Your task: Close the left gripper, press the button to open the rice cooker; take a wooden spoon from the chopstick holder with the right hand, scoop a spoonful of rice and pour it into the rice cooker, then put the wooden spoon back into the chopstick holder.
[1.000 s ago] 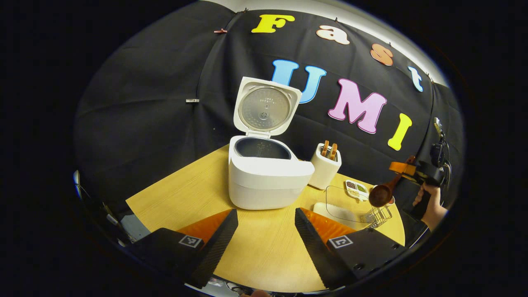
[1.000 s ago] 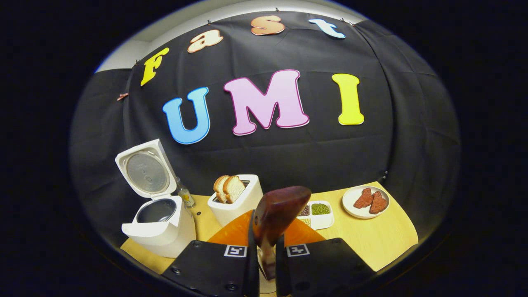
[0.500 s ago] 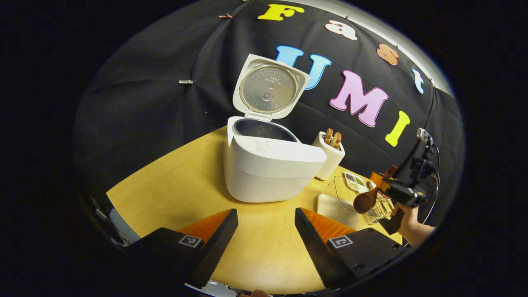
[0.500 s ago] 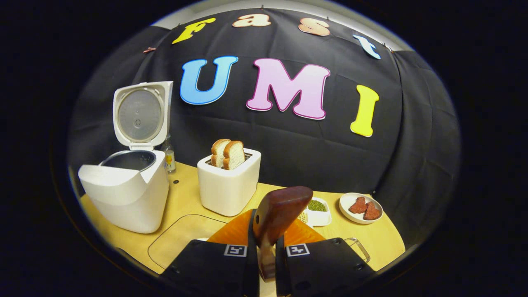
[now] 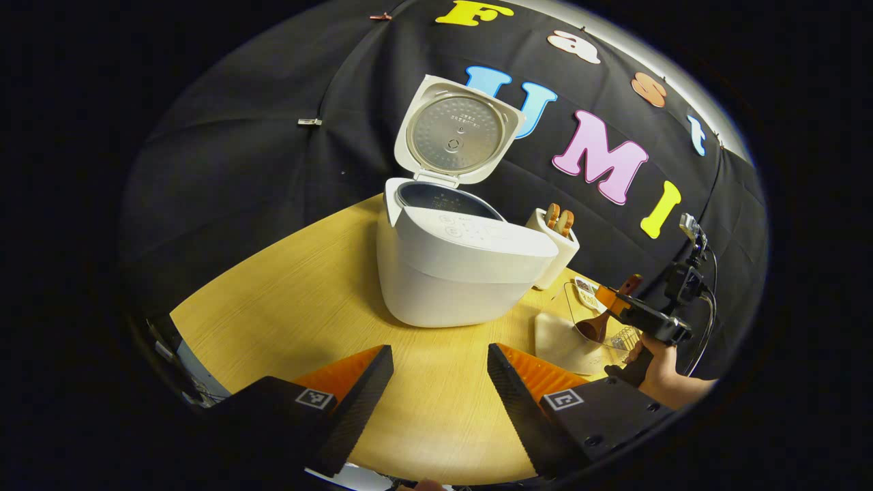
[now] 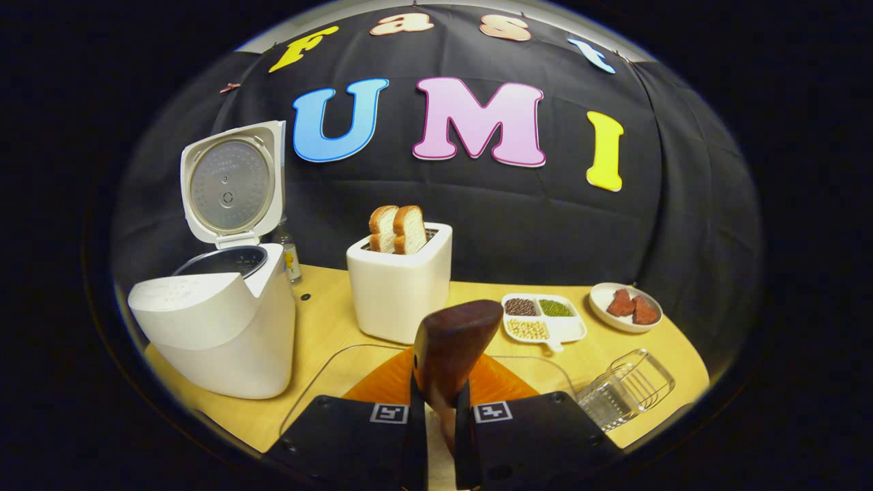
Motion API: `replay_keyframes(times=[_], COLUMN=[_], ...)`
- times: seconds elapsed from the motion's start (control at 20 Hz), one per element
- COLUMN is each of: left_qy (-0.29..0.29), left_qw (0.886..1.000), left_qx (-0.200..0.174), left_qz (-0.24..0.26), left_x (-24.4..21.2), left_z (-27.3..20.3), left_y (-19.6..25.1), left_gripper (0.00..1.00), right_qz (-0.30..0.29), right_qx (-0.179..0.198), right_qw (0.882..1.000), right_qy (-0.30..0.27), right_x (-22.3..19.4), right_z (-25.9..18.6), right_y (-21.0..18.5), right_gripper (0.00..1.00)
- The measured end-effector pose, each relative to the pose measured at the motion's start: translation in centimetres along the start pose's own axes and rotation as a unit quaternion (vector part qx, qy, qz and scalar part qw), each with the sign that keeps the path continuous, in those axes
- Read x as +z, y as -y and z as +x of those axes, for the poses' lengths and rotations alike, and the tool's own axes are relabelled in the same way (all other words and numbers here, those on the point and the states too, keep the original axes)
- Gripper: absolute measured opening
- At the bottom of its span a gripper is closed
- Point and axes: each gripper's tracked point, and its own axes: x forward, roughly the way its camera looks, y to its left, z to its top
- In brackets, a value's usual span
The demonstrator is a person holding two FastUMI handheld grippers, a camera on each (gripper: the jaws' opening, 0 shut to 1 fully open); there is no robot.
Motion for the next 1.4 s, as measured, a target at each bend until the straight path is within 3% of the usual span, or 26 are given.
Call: replay_keyframes(times=[0.25,0.4,0.6,0.7,0.75,0.9,1.2,1.4], left_qy=[0.000,-0.001,0.000,0.002,0.003,0.009,0.015,0.015], left_qw=[1.000,1.000,1.000,1.000,1.000,1.000,0.999,0.999], left_qx=[-0.003,-0.008,-0.016,-0.021,-0.024,-0.028,-0.031,-0.025], left_qz=[-0.001,-0.004,-0.008,-0.007,-0.005,0.003,0.020,0.020], left_x=[0.2,0.2,0.2,0.5,0.7,1.5,2.2,2.2], left_z=[-0.3,-0.4,-0.3,-0.2,-0.1,-0.1,-0.7,-1.3], left_y=[0.3,0.9,1.6,1.8,1.9,2.1,2.1,2.4], left_gripper=[0.96,0.96,0.98,0.96,0.96,0.96,0.96,0.96], right_qz=[0.110,0.166,0.287,0.329,0.343,0.395,0.455,0.487], right_qx=[0.024,0.018,0.016,0.013,0.009,-0.017,-0.058,-0.065], right_qw=[0.993,0.983,0.951,0.937,0.931,0.911,0.884,0.867], right_qy=[-0.046,-0.072,-0.112,-0.119,-0.124,-0.113,-0.088,-0.078], right_x=[-0.9,-1.3,-1.5,-1.6,-1.7,-0.7,2.3,4.3], right_z=[-0.7,-0.5,-0.9,-1.5,-2.0,-3.3,-5.3,-5.9], right_y=[-2.8,-2.3,-0.7,0.3,0.7,3.6,9.2,11.0], right_gripper=[0.20,0.19,0.20,0.15,0.20,0.20,0.20,0.19])
